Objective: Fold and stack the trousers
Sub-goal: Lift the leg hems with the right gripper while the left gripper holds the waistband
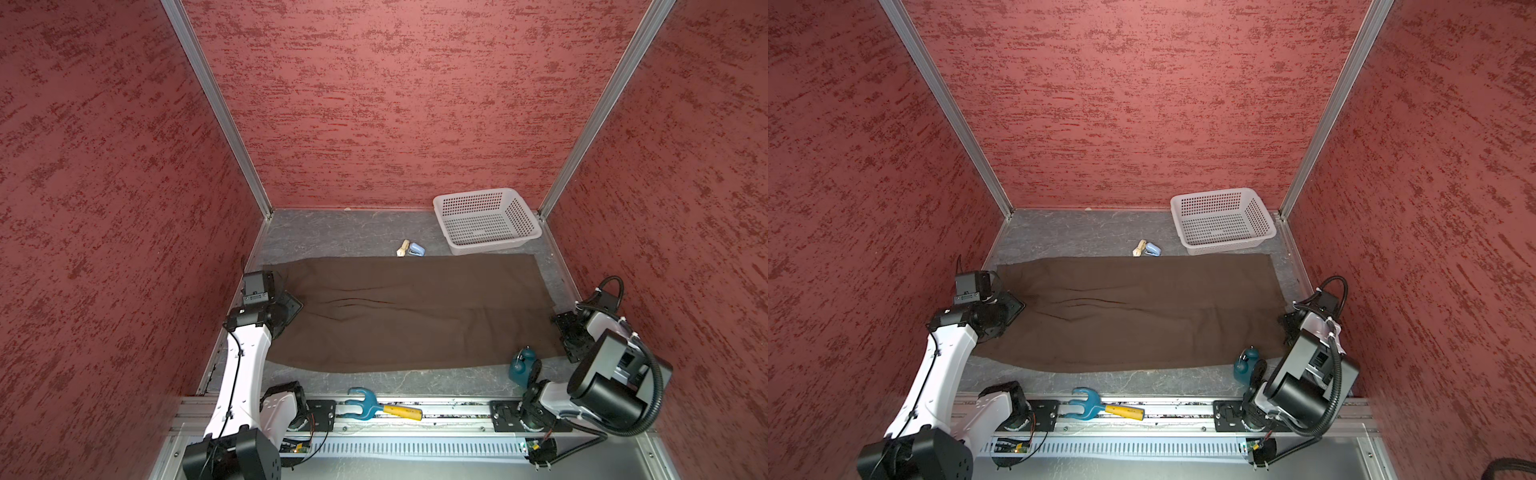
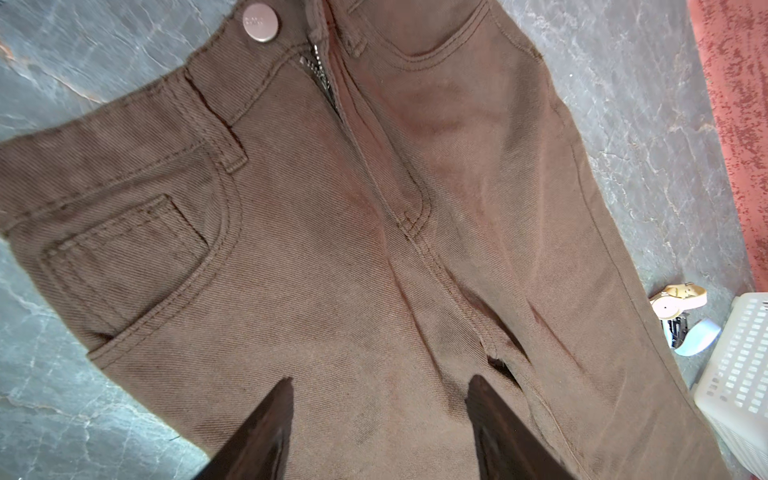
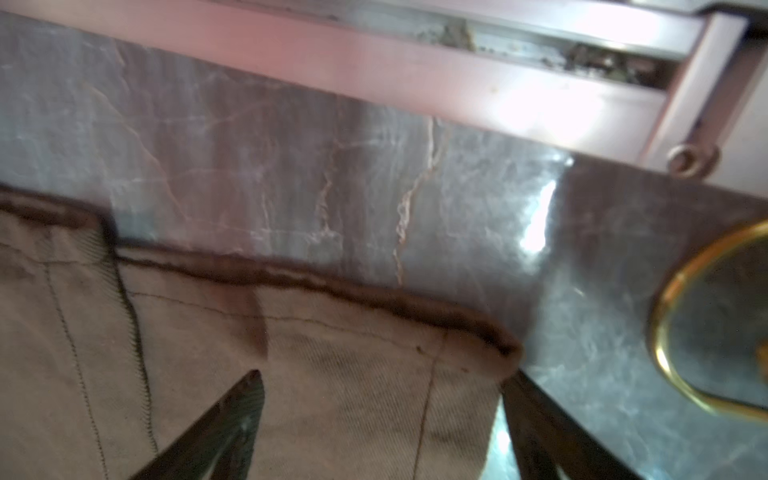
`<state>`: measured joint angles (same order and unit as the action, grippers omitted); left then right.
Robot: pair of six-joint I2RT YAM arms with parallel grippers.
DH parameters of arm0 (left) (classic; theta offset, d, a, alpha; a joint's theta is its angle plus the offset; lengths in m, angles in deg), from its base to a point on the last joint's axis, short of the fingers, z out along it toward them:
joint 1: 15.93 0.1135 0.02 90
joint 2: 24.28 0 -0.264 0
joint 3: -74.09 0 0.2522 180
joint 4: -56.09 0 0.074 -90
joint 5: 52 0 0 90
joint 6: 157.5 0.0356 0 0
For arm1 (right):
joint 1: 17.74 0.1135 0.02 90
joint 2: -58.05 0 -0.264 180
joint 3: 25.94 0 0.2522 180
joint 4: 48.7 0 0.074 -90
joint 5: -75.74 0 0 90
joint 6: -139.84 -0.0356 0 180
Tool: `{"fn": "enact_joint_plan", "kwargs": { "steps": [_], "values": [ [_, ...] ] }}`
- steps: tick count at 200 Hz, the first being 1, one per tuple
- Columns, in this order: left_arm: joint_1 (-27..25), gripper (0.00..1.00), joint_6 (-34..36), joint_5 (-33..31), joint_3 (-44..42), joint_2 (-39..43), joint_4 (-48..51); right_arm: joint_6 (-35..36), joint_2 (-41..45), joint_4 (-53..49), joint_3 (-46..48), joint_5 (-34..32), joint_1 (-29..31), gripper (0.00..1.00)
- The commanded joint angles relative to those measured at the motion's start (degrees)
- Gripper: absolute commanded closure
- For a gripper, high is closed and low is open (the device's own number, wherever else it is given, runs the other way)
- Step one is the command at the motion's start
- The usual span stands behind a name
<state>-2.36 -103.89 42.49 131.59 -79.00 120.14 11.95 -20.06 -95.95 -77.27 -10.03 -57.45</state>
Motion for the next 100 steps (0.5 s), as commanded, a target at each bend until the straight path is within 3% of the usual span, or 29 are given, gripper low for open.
{"fn": "enact_joint_plan", "kwargs": {
  "steps": [1, 24, 35, 85, 100],
  "values": [
    [0.50, 0.33, 0.01, 0.78, -0.18, -0.56, -0.71, -1.63, -2.13, 6.23, 2.78, 4.72, -0.37, 0.36],
    [0.50, 0.33, -0.35, 0.47, 0.02, -0.49, -0.62, -2.54, -2.40, 7.57, 2.57, 6.79, -0.37, 0.86],
    [0.50, 0.33, -0.68, 0.34, 0.01, -0.56, -0.55, -2.50, -2.08, 7.15, 1.84, 7.41, -0.33, 1.00],
    [0.59, 0.38, -2.26, 0.68, 0.39, 0.52, 3.75, -3.45, 6.39, 1.17, -8.07, 7.91, -0.35, 1.00],
    [0.59, 0.30, -2.49, -0.15, 2.20, 1.24, 7.91, -3.67, 9.81, -0.54, -12.15, 7.72, -0.37, 1.00]
  ]
}}
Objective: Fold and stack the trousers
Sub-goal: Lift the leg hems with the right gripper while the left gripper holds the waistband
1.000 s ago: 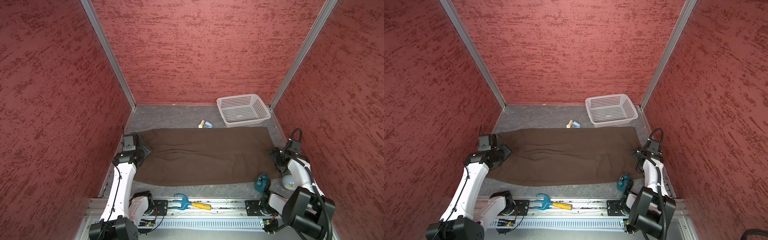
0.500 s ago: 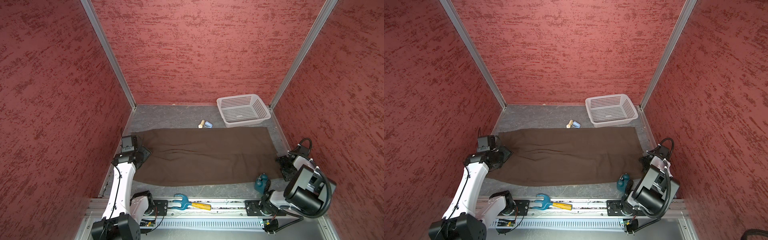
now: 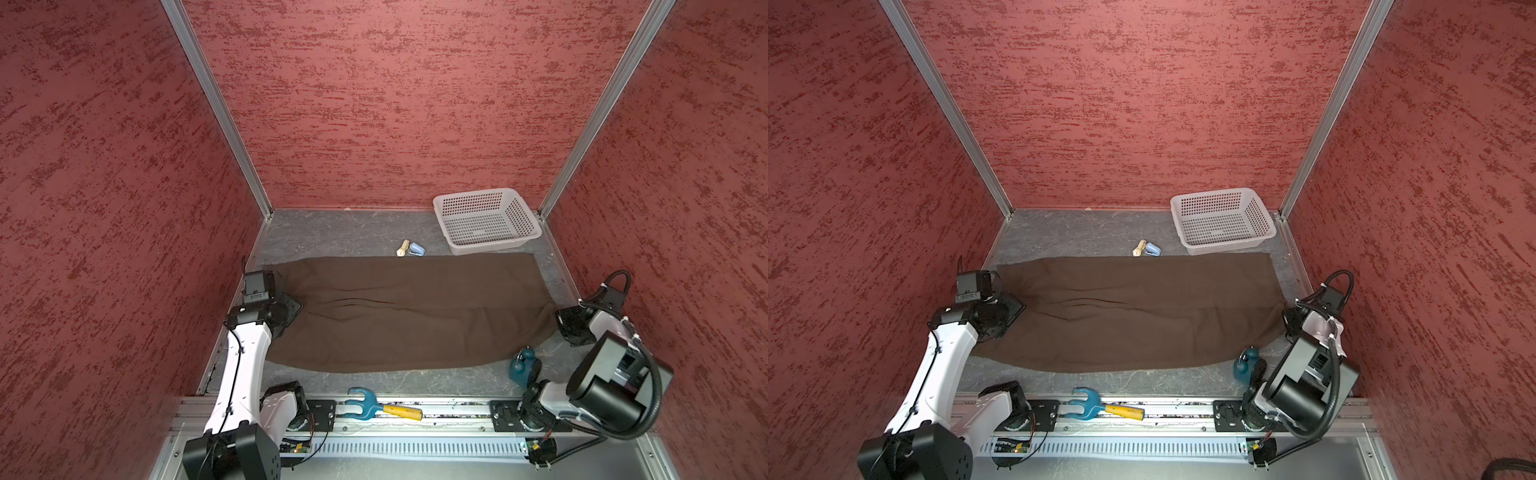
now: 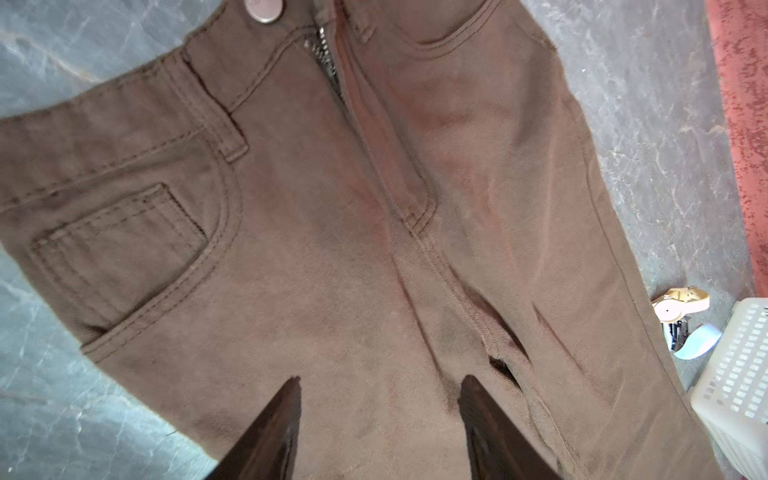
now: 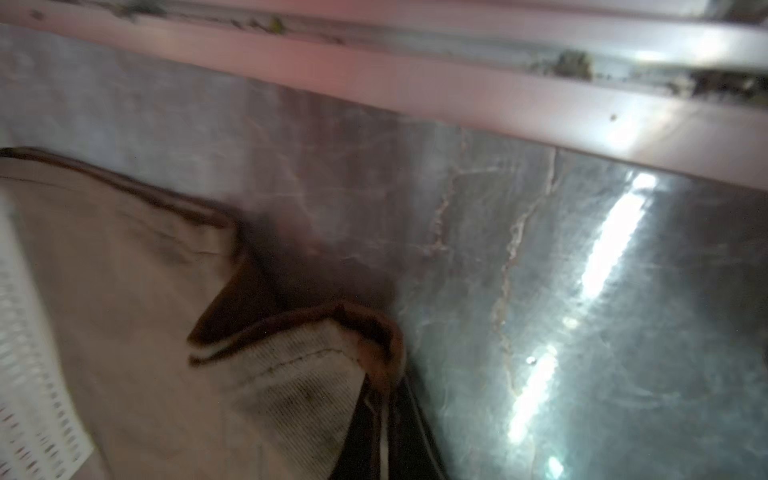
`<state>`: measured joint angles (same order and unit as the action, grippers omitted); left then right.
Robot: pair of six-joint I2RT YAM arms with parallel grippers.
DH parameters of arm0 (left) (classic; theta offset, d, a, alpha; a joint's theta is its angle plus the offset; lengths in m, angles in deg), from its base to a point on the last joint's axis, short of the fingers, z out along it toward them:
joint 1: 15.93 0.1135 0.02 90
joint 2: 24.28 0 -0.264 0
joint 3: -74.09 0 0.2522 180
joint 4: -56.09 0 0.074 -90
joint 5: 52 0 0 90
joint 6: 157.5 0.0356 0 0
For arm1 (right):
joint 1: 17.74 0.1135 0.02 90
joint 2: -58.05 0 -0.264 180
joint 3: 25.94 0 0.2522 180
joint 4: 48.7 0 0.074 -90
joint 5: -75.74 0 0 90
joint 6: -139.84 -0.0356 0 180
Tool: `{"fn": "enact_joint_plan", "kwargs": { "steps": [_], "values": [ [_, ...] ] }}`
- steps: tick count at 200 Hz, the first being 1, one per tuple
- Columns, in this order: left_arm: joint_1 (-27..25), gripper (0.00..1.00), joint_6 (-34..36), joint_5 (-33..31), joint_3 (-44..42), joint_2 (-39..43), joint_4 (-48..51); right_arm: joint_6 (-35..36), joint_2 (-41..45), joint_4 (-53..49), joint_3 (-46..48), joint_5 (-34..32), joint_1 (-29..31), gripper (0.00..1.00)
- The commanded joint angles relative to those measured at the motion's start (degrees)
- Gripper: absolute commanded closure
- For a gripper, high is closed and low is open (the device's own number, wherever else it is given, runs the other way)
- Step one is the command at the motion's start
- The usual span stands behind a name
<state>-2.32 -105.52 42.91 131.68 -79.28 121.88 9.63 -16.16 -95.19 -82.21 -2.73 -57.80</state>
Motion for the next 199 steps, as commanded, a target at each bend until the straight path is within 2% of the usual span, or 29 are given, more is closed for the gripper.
{"fn": "enact_joint_plan", "kwargs": {
  "steps": [1, 20, 40, 68, 106, 129, 144, 168, 199],
  "values": [
    [0.54, 0.30, -0.84, -0.63, 2.21, 1.50, 6.55, -1.40, 6.06, -1.47, -7.49, 0.42, 0.02, 1.00],
    [0.31, 0.24, -1.46, -0.18, 3.34, 2.24, 11.14, -3.27, 8.15, -1.63, -9.46, 2.30, 0.03, 1.00],
    [0.19, 0.19, -2.49, -0.60, 4.11, 2.25, 15.34, -7.65, 10.30, 3.06, -7.29, 5.93, -0.02, 1.00],
    [-0.67, 0.18, -4.06, -0.15, 3.52, 4.32, 19.90, -13.01, 11.73, 8.80, -5.44, 10.60, 0.07, 1.00],
    [-10.03, 0.18, -10.36, -3.37, 1.34, 6.18, 26.54, -12.96, 13.04, 8.23, -7.24, 11.93, 0.72, 1.00],
    [-18.89, 0.11, -15.67, -8.63, 1.87, 3.46, 30.04, -14.07, 12.97, 9.45, -8.37, 13.09, 1.37, 1.00],
    [-22.78, 0.06, -17.75, -11.54, 1.83, -0.05, 30.72, -14.74, 12.52, 10.58, -9.19, 14.32, 1.63, 1.00],
    [-25.33, 0.06, -19.42, -11.48, -0.89, -3.29, 26.88, -14.58, 12.05, 11.18, -11.12, 15.26, 1.99, 1.00],
    [-25.73, 0.07, -21.89, -9.16, -7.08, -3.47, 20.63, -14.07, 11.05, 9.66, -14.00, 16.17, 2.52, 1.00]
  ]
}}
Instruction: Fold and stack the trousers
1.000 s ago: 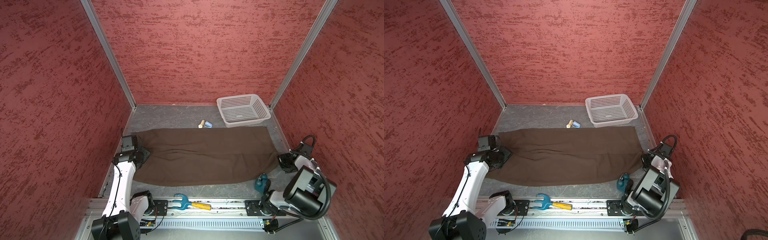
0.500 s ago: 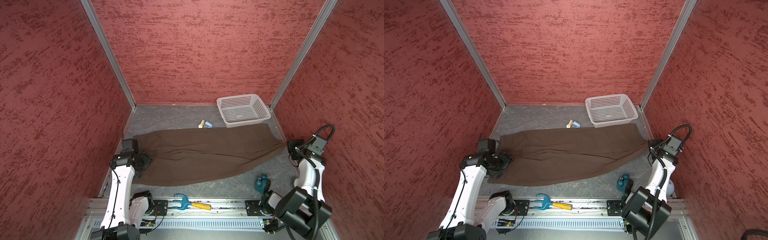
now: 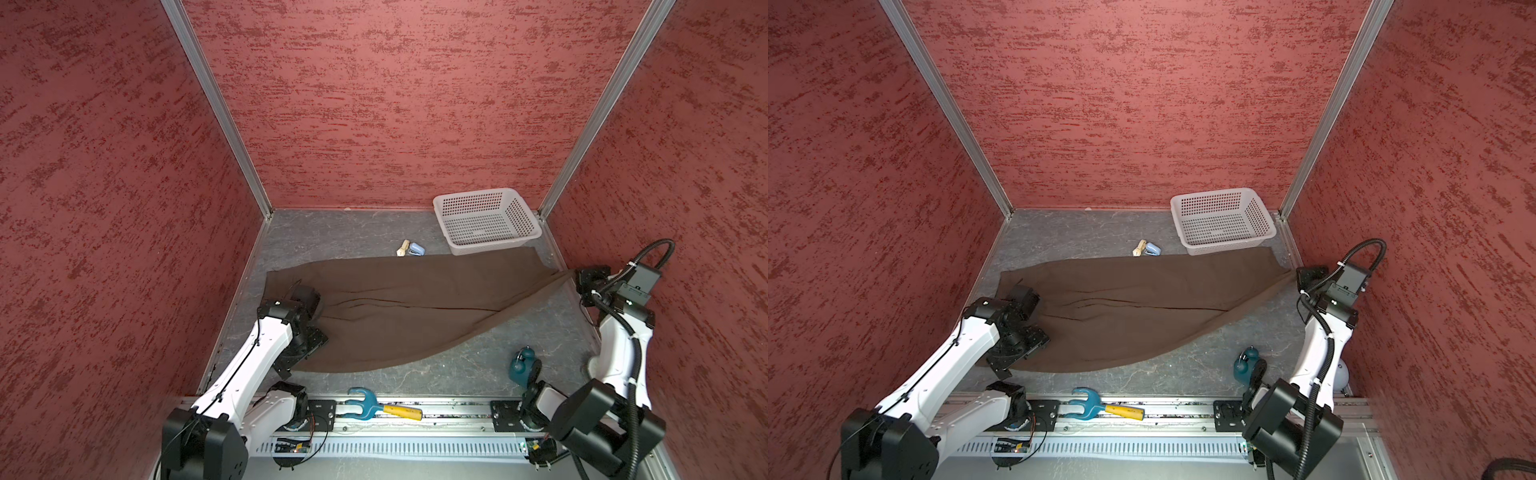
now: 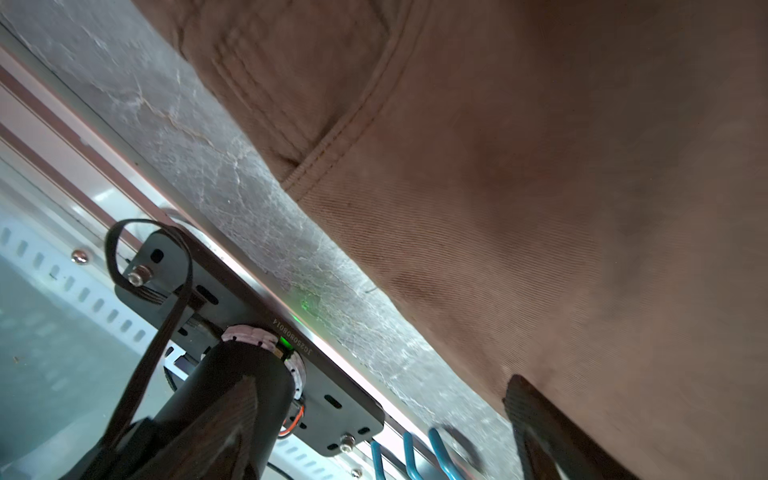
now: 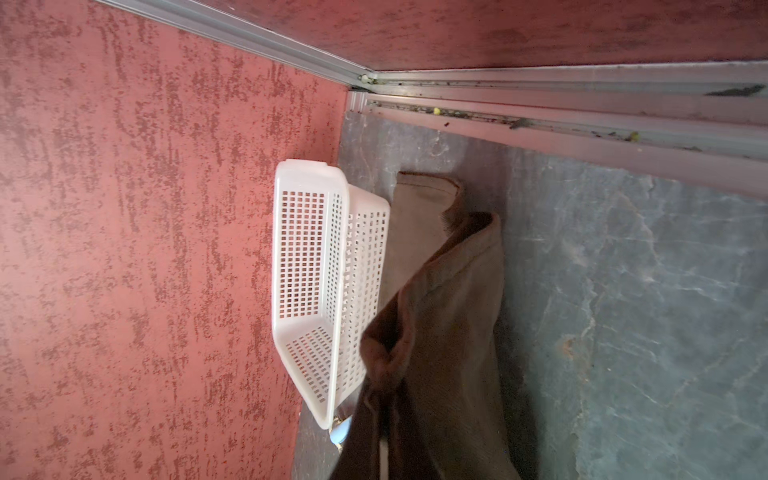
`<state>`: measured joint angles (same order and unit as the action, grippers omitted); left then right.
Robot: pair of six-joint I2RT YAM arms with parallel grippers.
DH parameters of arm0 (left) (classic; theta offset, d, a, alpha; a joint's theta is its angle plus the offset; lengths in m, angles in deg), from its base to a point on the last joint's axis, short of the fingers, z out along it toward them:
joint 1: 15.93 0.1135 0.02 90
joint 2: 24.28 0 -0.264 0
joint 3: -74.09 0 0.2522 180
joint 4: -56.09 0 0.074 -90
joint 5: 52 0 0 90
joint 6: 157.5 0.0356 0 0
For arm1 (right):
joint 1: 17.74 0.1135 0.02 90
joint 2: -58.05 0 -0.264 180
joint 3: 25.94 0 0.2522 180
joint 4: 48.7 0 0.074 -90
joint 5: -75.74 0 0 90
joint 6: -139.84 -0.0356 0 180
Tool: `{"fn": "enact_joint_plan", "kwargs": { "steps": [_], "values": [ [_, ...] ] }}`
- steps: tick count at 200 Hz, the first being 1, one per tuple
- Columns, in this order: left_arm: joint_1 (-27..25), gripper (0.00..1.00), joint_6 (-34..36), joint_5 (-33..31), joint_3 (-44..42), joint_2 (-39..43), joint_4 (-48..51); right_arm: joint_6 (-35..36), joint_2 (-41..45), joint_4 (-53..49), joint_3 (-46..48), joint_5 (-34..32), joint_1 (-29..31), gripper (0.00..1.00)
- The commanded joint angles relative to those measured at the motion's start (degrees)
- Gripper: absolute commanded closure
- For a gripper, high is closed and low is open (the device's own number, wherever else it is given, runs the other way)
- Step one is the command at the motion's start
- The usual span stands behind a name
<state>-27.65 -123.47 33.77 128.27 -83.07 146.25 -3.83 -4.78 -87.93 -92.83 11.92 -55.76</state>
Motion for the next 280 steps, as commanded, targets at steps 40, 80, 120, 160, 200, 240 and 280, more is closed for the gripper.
{"fn": "enact_joint_plan", "kwargs": {
  "steps": [40, 80, 120, 160, 200, 240, 280],
  "values": [
    [1.24, 0.16, -4.10, 1.24, -9.85, -0.16, -10.19, -1.71, -1.35, 2.90, -4.43, 2.73, 1.02, 1.00],
    [6.63, 0.68, 0.33, 0.41, -9.22, -0.94, -13.07, -0.82, -0.50, 1.17, -4.80, 0.37, 1.02, 1.00],
    [13.25, 1.00, 3.39, 5.23, -9.98, 0.41, -15.87, -1.12, -0.10, 1.07, -4.88, -0.31, 1.02, 1.00],
    [14.98, 1.00, 2.60, 4.86, -9.81, 4.36, -15.30, -0.95, -0.10, 0.95, -5.32, -0.33, 1.02, 1.00],
    [14.94, 0.16, -0.12, 6.35, -13.08, 2.73, -18.85, -1.10, -0.15, 1.62, -4.99, 0.55, 1.02, 1.00],
    [14.72, 0.47, -0.66, 6.62, -14.61, -1.67, -23.88, -1.13, -0.19, 1.91, -4.85, 0.78, 1.02, 1.00],
    [17.15, 1.00, 1.60, 7.45, -12.32, -3.59, -23.45, -1.25, -0.97, 2.12, -5.39, 0.73, 1.02, 1.00]
  ]
}}
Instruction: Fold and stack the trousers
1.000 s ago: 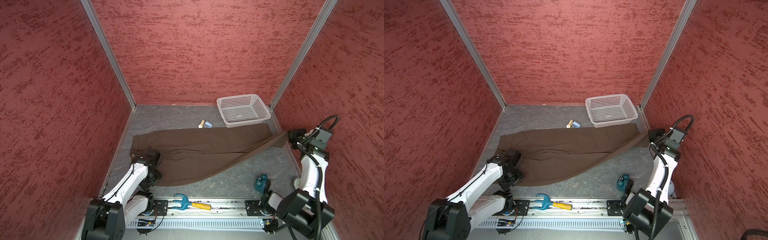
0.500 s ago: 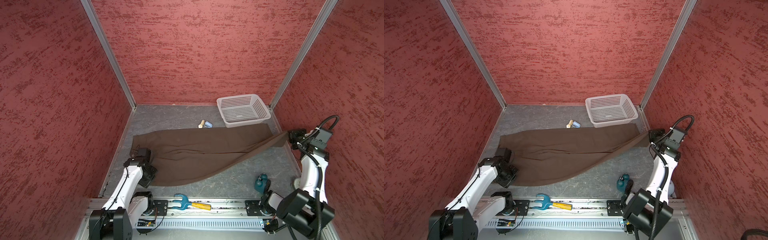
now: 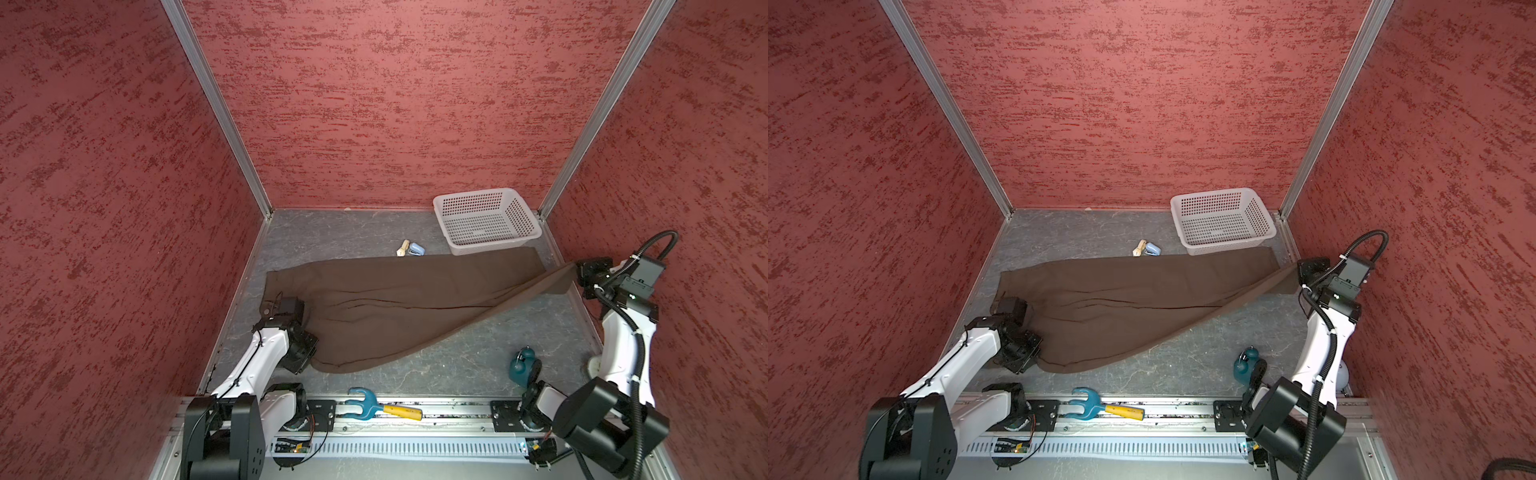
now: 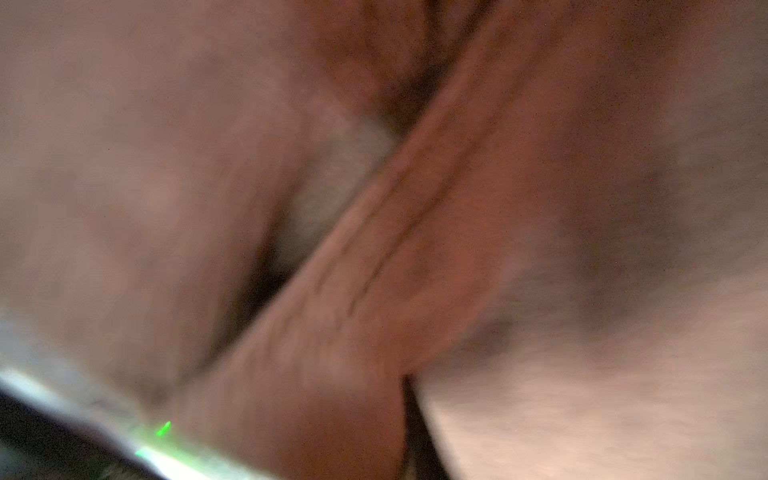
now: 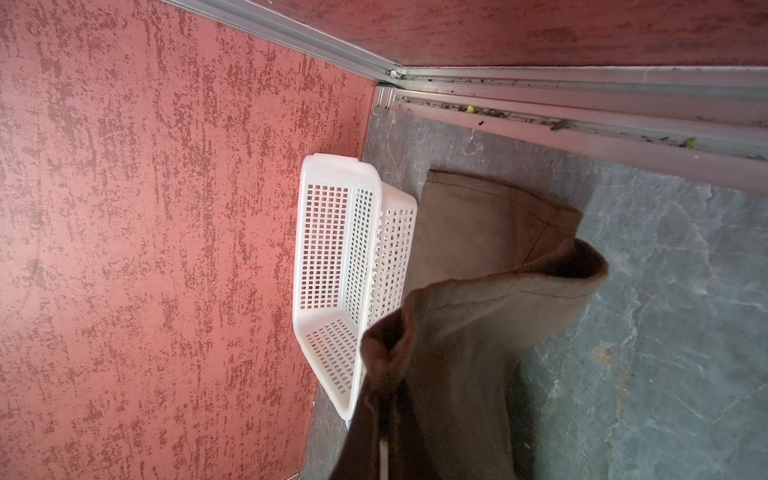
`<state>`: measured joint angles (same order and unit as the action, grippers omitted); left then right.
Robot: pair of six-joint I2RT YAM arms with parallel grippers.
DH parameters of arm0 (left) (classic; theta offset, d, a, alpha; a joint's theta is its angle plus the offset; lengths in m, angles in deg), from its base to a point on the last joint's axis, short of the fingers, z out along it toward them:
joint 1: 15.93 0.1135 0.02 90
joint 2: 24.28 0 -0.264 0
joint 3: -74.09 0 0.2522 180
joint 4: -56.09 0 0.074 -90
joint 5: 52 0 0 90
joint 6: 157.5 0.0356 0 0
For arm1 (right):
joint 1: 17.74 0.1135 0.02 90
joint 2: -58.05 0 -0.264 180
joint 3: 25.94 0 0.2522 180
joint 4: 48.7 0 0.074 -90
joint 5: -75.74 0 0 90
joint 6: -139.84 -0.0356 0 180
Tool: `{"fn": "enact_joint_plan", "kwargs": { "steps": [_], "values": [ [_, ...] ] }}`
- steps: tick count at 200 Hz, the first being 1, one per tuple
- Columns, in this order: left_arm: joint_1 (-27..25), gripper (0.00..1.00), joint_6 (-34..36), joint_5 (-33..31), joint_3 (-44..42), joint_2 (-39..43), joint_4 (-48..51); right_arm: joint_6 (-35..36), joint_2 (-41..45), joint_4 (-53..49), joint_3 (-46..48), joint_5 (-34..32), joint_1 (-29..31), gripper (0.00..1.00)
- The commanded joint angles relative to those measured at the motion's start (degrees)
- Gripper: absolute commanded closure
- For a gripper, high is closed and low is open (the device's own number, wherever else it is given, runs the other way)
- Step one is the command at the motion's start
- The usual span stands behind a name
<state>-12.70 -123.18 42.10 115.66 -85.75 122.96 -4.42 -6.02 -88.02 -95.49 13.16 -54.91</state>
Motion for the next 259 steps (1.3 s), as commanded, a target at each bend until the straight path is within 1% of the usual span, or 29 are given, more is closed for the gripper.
{"fn": "enact_joint_plan", "kwargs": {
  "steps": [1, 27, 50, 67, 80, 100, 119, 138, 156, 186, 221, 259],
  "values": [
    [2.30, 1.00, 1.40, -0.82, 0.29, -0.79, 0.05, -0.58, 0.27, 2.15, -2.78, -0.52, 0.17, 1.00],
    [6.12, 1.00, 4.03, -0.67, 9.32, 4.83, 6.98, 0.43, 0.25, 1.57, -3.81, -1.61, 0.17, 1.00],
    [13.95, 1.00, 9.11, -0.63, 19.38, 8.01, 12.98, 2.32, 0.57, 0.40, -4.99, -3.19, 0.17, 1.00],
    [19.48, 1.00, 13.00, 0.06, 24.88, 8.13, 15.53, 4.15, 1.09, -0.51, -5.92, -4.27, 0.24, 1.00],
    [22.96, 1.00, 15.14, 0.78, 27.32, 7.73, 16.47, 5.99, 1.53, -1.47, -6.88, -4.93, 0.41, 1.00],
    [27.49, 1.00, 17.51, 2.80, 30.44, 7.25, 16.94, 9.15, 2.31, -4.04, -9.16, -7.36, 1.34, 1.00],
    [30.47, 1.00, 19.67, 3.24, 34.36, 6.57, 17.82, 11.17, 3.62, -5.73, -10.84, -10.28, 2.46, 1.00],
    [32.41, 1.00, 21.71, 2.22, 38.45, 5.66, 19.24, 11.72, 4.52, -6.16, -10.97, -11.01, 3.04, 1.00],
    [32.37, 1.00, 22.11, 0.64, 40.66, 4.77, 19.72, 11.12, 5.11, -5.63, -9.68, -10.38, 3.41, 1.00],
    [32.64, 1.00, 21.13, 0.63, 40.96, 3.91, 16.65, 9.96, 6.40, -3.96, -5.85, -10.00, 4.11, 1.00],
    [32.52, 1.00, 19.34, 1.29, 41.28, 1.95, 13.36, 9.84, 6.31, -3.58, -3.90, -9.91, 4.38, 1.00],
    [32.44, 1.00, 20.55, 0.89, 41.25, -0.14, 13.34, 10.16, 7.18, -3.90, -3.18, -11.26, 4.38, 1.00]
  ]
}}
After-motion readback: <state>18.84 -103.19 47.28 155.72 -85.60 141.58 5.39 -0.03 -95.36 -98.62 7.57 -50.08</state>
